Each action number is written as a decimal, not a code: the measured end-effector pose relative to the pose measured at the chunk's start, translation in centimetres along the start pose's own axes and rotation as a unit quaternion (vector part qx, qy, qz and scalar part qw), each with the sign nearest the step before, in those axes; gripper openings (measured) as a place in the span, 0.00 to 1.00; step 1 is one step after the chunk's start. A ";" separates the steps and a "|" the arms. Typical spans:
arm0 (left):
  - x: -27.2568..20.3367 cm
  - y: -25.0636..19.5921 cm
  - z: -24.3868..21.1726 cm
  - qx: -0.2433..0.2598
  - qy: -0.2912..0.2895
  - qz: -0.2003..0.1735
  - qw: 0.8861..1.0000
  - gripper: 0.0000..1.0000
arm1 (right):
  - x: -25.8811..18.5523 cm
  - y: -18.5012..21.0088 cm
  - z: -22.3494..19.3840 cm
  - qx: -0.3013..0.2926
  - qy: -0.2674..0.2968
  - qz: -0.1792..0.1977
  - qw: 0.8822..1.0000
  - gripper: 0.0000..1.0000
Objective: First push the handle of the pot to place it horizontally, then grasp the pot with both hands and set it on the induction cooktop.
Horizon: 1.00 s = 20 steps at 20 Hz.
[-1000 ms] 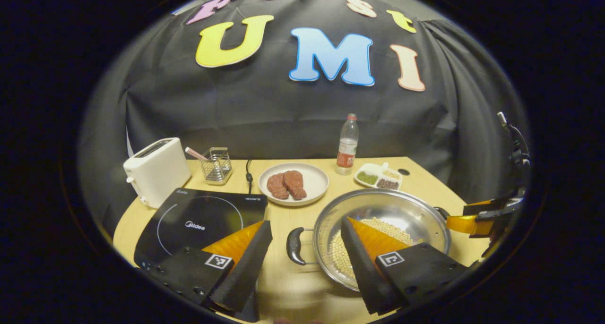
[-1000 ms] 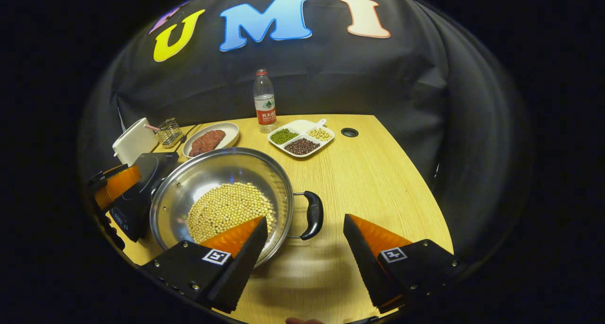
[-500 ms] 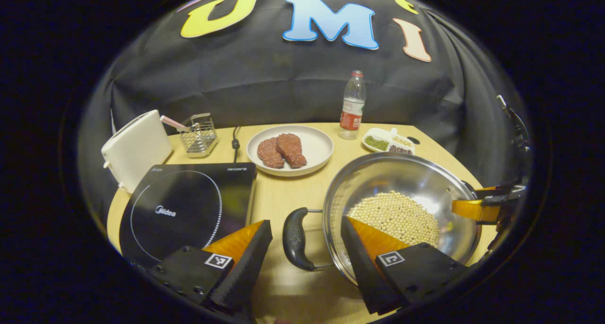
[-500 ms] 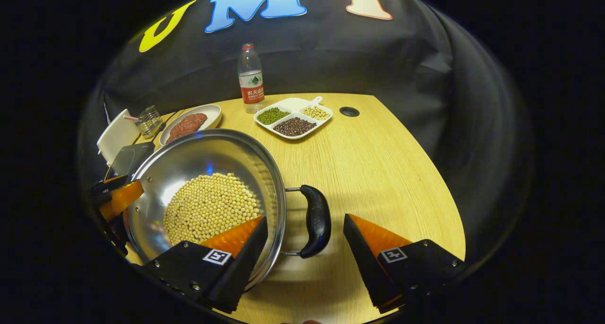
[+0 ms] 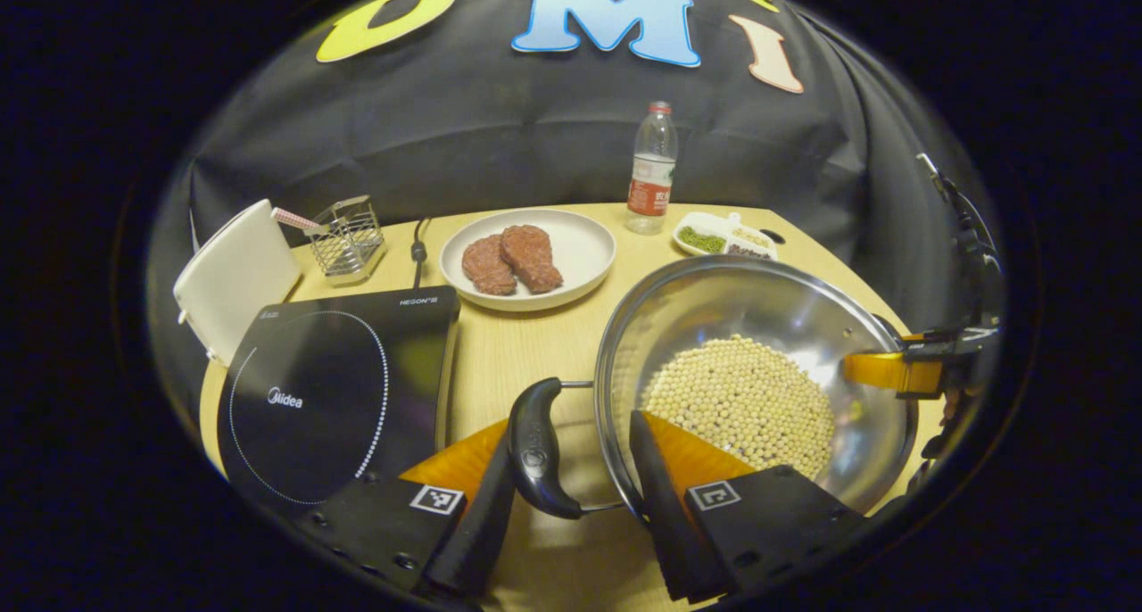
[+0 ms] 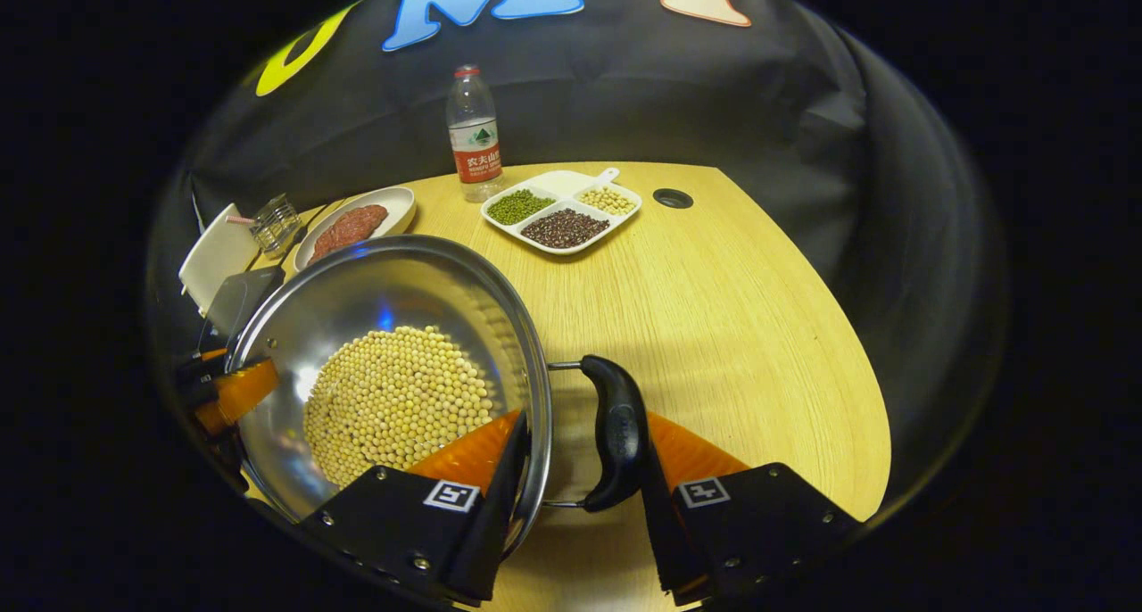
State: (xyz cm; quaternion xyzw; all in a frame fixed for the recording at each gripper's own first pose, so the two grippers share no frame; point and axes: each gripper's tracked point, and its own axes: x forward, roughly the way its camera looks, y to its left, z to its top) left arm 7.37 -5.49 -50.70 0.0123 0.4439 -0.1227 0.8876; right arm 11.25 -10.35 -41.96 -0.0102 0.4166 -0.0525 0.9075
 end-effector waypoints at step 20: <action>-7.4 4.3 3.1 -0.012 -0.014 0.008 1.000 0.73 | -7.3 4.9 1.7 -0.009 0.008 -0.001 1.000 0.60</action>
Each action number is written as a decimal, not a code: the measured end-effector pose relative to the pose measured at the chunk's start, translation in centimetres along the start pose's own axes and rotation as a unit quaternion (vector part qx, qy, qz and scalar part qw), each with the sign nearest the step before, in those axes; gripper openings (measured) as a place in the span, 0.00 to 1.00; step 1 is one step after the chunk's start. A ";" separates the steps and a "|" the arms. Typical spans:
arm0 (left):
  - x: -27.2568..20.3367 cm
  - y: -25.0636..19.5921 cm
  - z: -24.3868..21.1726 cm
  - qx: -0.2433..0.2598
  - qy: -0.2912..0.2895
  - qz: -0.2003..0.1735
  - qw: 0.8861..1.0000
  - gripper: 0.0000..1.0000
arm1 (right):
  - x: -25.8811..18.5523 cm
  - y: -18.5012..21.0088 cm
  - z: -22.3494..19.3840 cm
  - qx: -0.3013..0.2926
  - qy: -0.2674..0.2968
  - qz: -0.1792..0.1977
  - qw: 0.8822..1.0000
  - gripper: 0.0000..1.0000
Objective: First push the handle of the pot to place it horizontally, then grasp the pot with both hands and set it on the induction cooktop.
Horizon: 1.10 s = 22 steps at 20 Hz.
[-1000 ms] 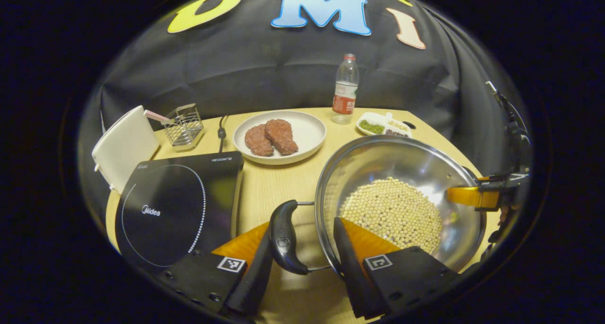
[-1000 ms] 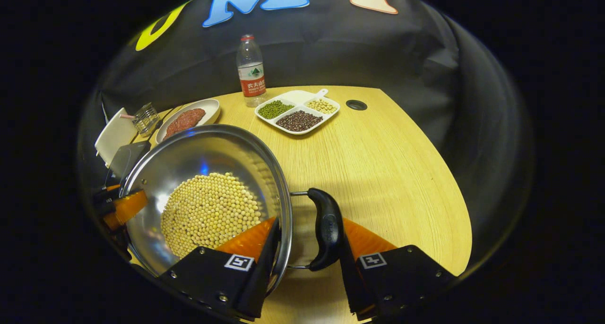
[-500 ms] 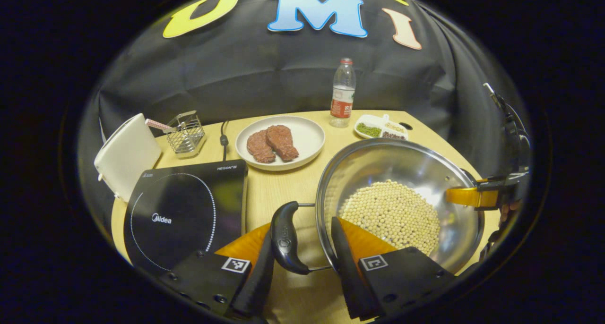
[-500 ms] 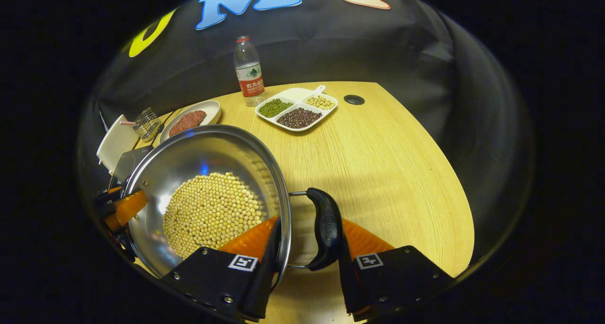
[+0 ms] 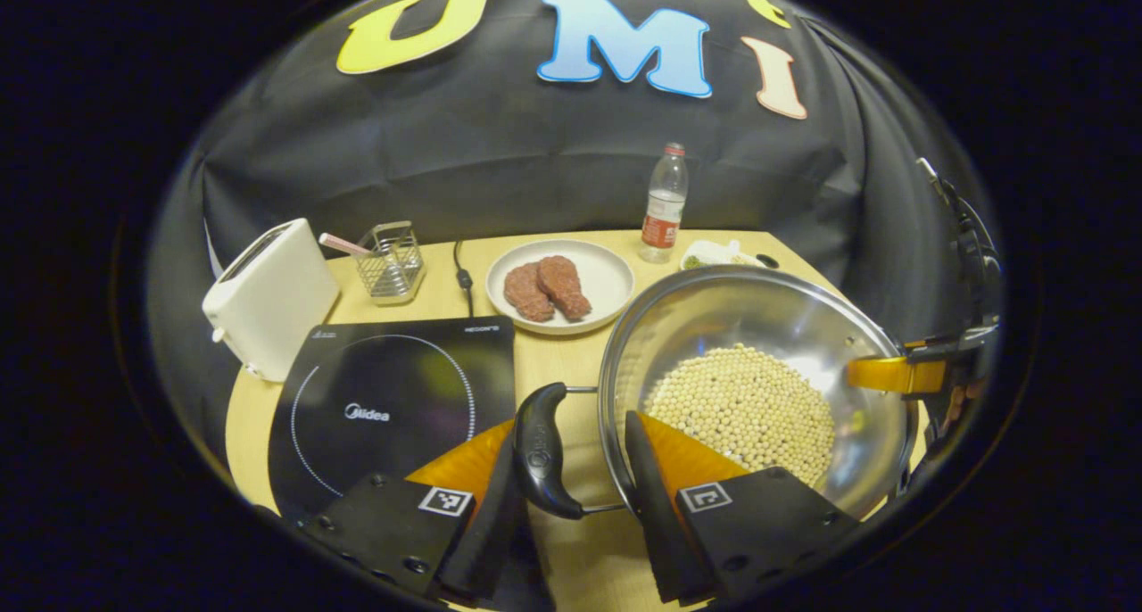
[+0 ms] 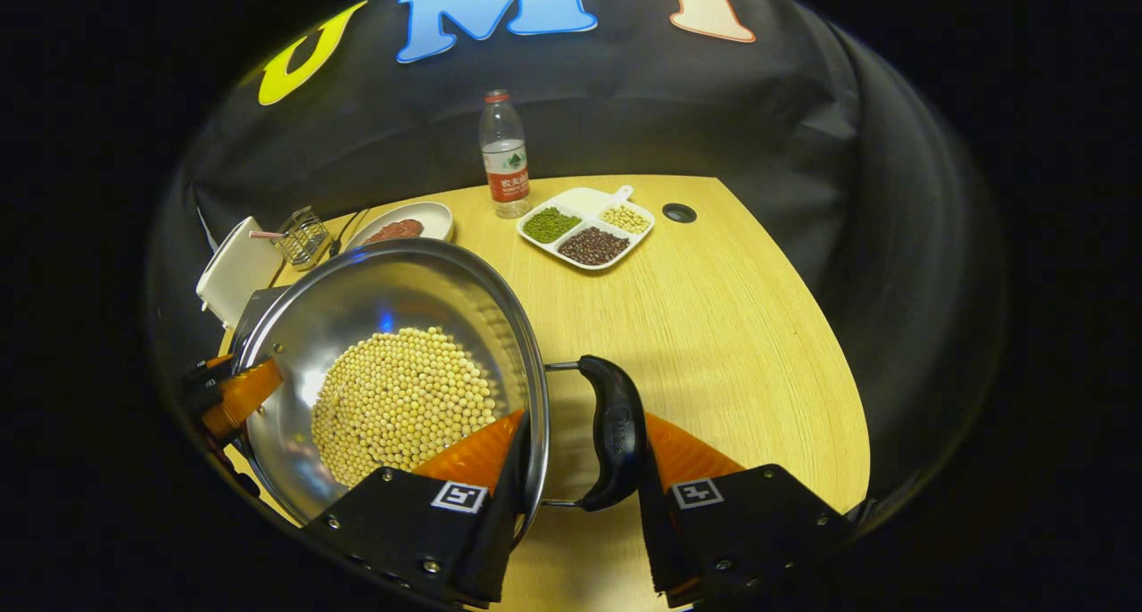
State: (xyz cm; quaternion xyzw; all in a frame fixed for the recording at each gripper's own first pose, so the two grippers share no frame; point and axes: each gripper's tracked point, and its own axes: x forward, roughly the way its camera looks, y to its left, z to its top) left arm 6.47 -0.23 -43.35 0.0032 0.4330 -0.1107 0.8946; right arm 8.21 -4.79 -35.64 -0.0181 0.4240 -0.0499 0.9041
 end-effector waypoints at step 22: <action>-4.7 20.2 1.0 -0.032 -0.015 0.064 0.997 0.69 | -0.7 19.2 2.8 -0.049 0.003 0.037 0.998 0.60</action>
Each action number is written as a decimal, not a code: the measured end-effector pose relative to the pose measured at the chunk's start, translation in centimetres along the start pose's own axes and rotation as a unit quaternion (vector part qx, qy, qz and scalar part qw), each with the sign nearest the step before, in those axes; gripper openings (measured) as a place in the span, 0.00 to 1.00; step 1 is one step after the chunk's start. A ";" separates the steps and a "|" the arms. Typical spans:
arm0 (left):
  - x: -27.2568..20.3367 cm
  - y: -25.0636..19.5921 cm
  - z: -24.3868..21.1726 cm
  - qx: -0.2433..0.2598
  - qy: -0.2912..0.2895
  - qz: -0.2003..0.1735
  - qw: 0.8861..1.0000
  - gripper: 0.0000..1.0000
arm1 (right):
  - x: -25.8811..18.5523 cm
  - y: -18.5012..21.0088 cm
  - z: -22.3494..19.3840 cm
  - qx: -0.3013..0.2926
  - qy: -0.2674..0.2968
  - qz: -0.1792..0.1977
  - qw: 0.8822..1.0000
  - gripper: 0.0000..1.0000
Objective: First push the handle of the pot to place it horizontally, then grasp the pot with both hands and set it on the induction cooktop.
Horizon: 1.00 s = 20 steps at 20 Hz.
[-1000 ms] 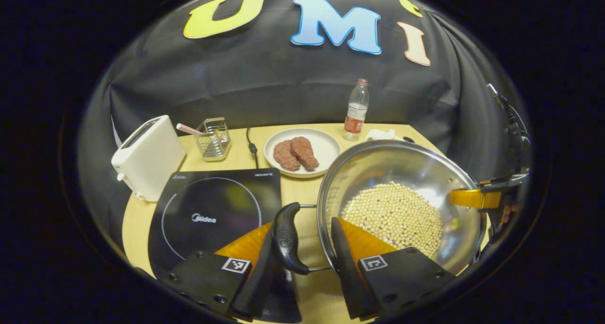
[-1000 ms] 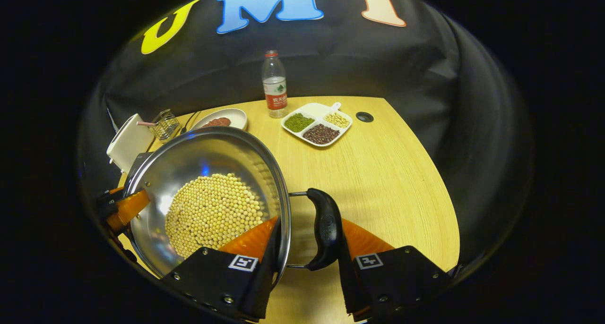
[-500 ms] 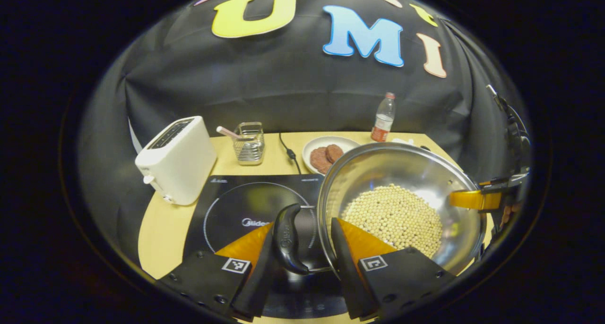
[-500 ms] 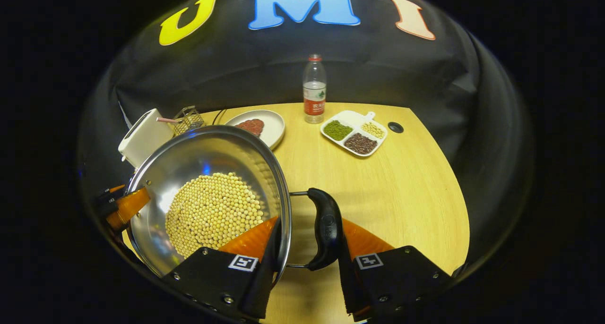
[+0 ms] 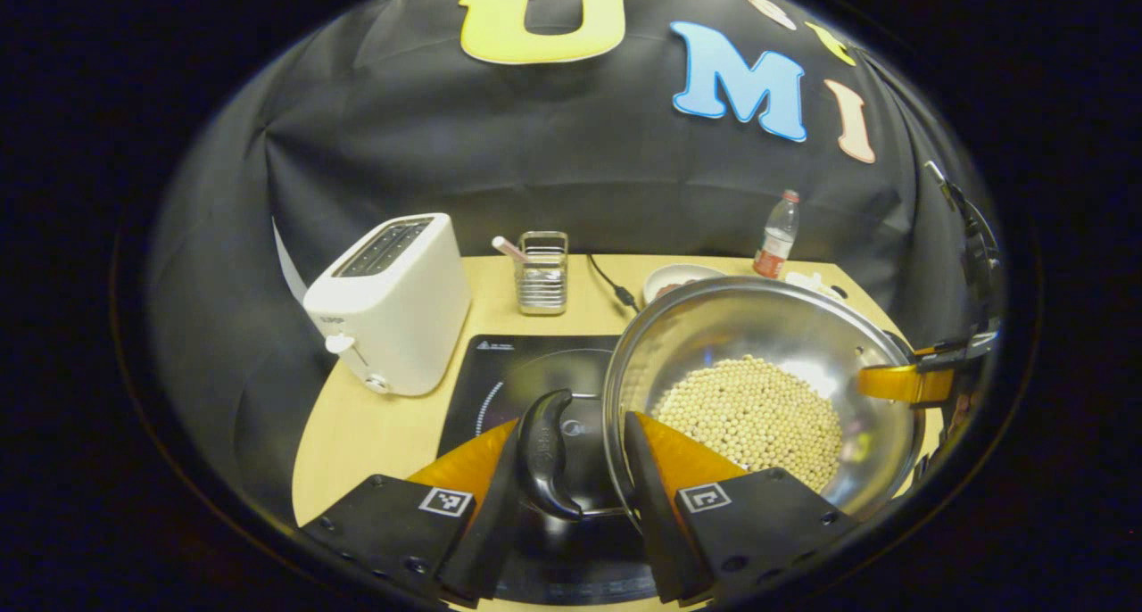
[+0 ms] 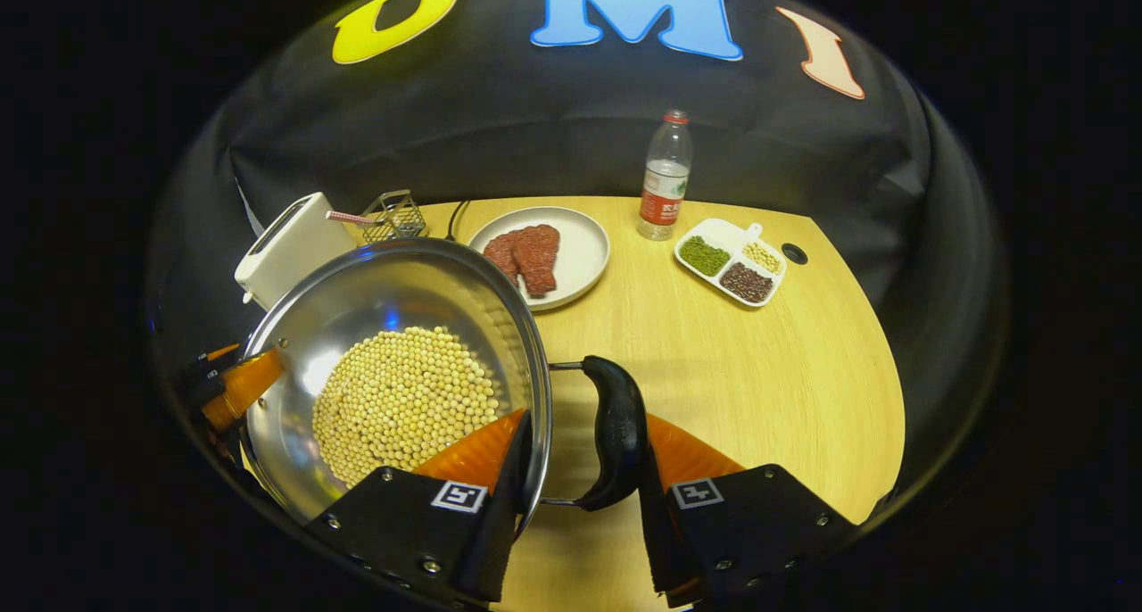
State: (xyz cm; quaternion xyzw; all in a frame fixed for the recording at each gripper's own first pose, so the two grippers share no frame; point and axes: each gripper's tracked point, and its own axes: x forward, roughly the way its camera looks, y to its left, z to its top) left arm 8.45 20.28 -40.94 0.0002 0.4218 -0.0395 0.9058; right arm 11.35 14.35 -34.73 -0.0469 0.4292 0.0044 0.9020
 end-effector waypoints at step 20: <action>5.3 11.6 -1.2 -0.012 0.013 0.018 1.000 0.66 | 4.9 10.7 1.1 -0.004 0.013 0.003 1.000 0.60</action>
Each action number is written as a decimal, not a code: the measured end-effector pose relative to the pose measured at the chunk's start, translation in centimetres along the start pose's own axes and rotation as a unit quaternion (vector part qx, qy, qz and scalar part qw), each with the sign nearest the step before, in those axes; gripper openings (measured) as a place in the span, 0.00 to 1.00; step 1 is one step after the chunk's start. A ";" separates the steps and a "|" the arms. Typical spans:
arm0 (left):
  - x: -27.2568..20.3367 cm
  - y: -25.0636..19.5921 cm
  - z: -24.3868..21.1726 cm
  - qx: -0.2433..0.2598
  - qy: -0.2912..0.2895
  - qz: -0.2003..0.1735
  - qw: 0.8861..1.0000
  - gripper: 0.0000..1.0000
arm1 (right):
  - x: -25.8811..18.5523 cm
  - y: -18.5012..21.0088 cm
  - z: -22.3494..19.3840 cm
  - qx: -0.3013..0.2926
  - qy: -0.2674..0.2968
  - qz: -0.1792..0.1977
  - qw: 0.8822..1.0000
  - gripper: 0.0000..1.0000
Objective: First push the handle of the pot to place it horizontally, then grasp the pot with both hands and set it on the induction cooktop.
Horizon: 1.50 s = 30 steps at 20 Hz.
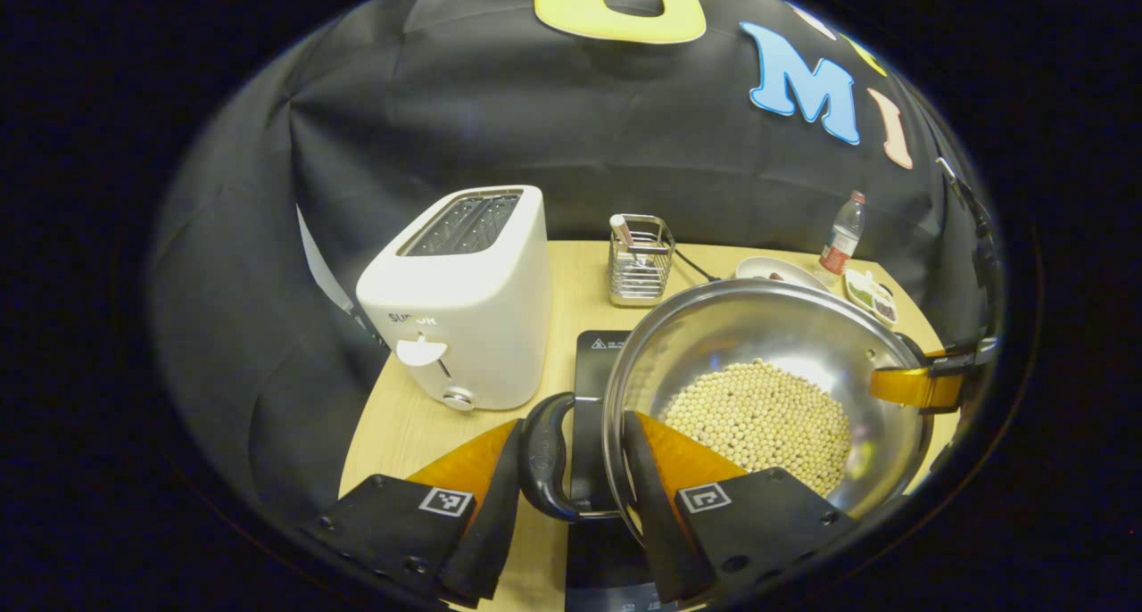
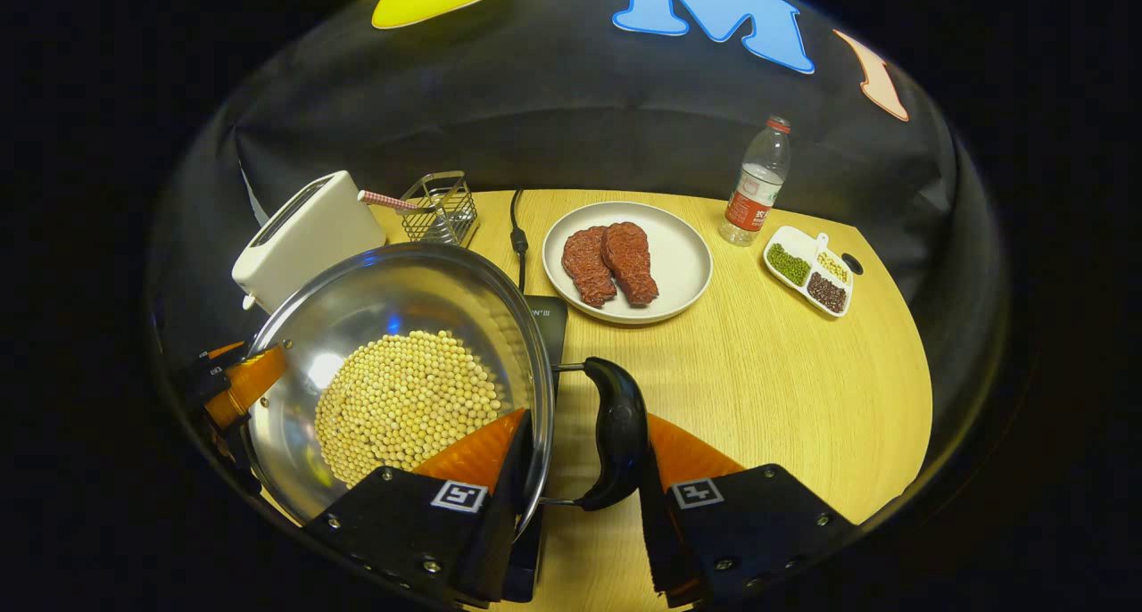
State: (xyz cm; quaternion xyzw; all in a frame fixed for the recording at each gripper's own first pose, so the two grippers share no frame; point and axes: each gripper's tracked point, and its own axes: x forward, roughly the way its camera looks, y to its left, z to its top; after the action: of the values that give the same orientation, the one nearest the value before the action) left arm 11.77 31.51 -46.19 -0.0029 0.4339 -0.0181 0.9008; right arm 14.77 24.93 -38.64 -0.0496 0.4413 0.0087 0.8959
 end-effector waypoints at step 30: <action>-24.1 -21.5 14.6 -0.022 -0.268 -0.028 0.963 0.79 | -23.5 -14.7 8.6 -0.005 -0.290 0.038 0.956 0.76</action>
State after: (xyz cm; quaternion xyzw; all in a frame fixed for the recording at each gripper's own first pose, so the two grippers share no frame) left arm 7.50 10.70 -17.78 -0.0393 0.1771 -0.0320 0.9829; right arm 8.10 11.78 -13.68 -0.0328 0.1644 0.0593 0.9841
